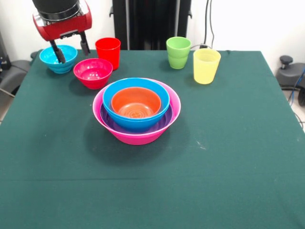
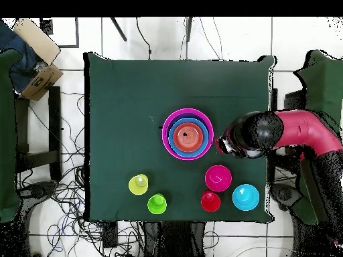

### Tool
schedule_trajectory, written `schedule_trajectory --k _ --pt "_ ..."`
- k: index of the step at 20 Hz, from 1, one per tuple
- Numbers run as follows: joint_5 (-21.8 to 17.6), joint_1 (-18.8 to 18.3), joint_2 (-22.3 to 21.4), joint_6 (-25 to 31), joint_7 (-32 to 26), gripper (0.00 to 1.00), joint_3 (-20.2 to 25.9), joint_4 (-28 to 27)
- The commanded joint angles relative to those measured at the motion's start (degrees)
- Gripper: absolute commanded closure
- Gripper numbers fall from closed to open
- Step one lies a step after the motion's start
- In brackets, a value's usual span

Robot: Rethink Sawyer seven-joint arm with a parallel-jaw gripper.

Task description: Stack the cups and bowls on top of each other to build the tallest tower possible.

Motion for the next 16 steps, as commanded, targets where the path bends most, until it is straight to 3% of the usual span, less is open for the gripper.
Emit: schedule_trajectory --k 1,2,3,9,12,16 --pt "-3.23 -1.06 1.79 -8.15 -9.51 0.00 -1.82 3.81" --pt "0.89 1.87 2.71 -7.18 4.88 0.00 -5.77 3.55" --pt "1.05 -0.13 3.07 -10.67 1.94 0.00 -3.42 5.60" --pt "1.37 -0.44 4.12 -9.25 -2.94 0.00 -4.41 2.91" --pt "-1.21 0.61 5.39 -13.02 -0.86 0.00 -6.03 2.95" --pt "2.82 2.21 0.32 -7.17 0.24 0.00 -5.52 3.43"
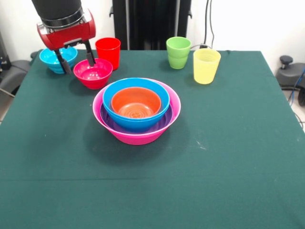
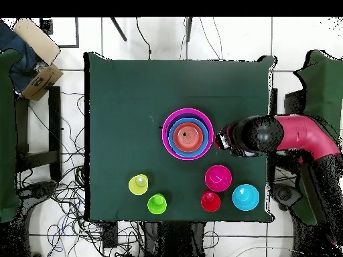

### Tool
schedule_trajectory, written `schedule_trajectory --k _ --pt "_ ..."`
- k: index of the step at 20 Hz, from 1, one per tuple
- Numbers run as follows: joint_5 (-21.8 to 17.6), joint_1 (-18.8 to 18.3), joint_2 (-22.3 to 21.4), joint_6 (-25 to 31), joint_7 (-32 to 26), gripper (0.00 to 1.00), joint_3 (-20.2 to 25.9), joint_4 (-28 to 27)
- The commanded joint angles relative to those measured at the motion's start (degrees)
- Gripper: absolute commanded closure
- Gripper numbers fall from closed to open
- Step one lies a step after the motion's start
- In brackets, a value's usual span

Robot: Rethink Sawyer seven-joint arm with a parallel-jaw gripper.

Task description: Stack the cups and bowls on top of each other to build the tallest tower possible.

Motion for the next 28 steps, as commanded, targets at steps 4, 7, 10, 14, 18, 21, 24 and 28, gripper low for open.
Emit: schedule_trajectory --k 4,7,10,14,18,21,24,28 --pt "0.82 4.09 -1.14 0.59 0.63 0.00 -6.04 1.84" --pt "0.13 4.17 -0.90 -1.70 1.03 0.00 -6.74 2.80" --pt "0.64 4.41 -1.54 -1.38 1.20 0.00 -6.98 3.04" --pt "0.66 5.12 -1.26 -1.42 1.28 0.00 -7.72 2.46" --pt "-0.47 4.98 0.01 -3.43 1.06 0.00 -8.41 2.45" --pt "-0.87 5.02 0.74 -4.25 0.97 0.00 -8.74 2.10" --pt "-1.56 4.95 1.59 -5.50 0.88 0.00 -9.24 1.97" --pt "-1.94 4.83 2.66 -6.45 0.09 0.00 -9.98 1.39"
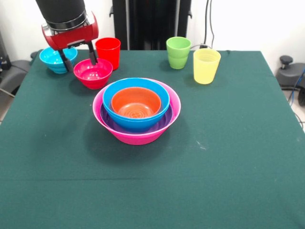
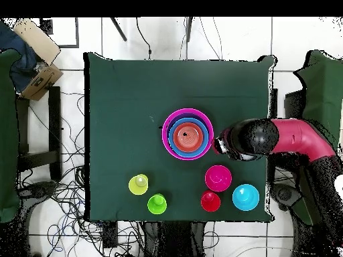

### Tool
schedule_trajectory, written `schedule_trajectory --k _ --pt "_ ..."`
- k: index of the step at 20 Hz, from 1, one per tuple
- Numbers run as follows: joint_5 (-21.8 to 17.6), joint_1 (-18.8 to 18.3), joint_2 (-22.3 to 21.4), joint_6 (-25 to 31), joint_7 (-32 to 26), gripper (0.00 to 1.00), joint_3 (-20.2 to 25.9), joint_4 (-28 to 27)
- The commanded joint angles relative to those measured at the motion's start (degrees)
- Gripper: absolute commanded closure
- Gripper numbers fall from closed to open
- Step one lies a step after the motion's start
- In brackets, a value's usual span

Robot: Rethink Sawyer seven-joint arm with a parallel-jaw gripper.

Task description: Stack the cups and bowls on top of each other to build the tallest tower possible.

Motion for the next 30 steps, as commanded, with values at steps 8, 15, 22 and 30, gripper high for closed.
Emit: schedule_trajectory --k 8,15,22,30 --pt "-3.58 -0.14 5.27 -7.55 -4.29 0.00 -5.28 0.66" --pt "-4.37 0.78 5.93 -9.30 -3.02 0.00 -6.11 0.52" --pt "-5.59 0.95 7.29 -10.63 -2.28 0.00 -6.73 0.08" --pt "-6.24 1.49 8.64 -12.05 -2.07 0.00 -7.89 -0.60"
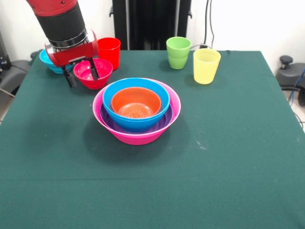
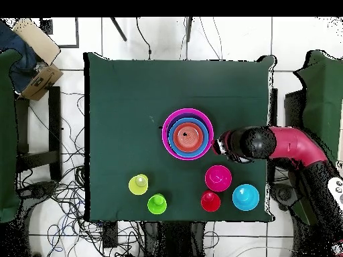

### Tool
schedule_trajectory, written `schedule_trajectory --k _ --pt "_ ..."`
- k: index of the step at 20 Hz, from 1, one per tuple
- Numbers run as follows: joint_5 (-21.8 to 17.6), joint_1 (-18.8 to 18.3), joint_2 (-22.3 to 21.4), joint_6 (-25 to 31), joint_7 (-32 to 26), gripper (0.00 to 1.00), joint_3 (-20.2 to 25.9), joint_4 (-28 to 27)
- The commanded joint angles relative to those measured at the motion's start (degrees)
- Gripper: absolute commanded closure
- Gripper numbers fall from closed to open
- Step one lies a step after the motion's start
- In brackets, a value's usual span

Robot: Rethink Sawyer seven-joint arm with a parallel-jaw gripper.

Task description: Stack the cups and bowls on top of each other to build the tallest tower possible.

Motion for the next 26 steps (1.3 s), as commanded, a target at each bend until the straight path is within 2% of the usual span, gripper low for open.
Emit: schedule_trajectory --k 1,10,16,19,21,26 --pt "-5.28 2.39 3.99 -5.04 -2.02 0.00 -5.48 -0.58" --pt "-6.07 3.01 5.71 -6.38 -2.02 0.00 -7.01 -1.84" --pt "-5.76 2.48 5.08 -6.94 -1.99 0.00 -6.93 -0.64" --pt "-3.53 3.16 2.58 -3.34 -2.33 0.00 -6.15 -0.63" --pt "-2.07 4.76 1.48 0.33 -2.34 0.00 -6.13 -2.51" --pt "0.21 7.62 1.67 6.63 -3.38 0.00 -6.72 -7.54"
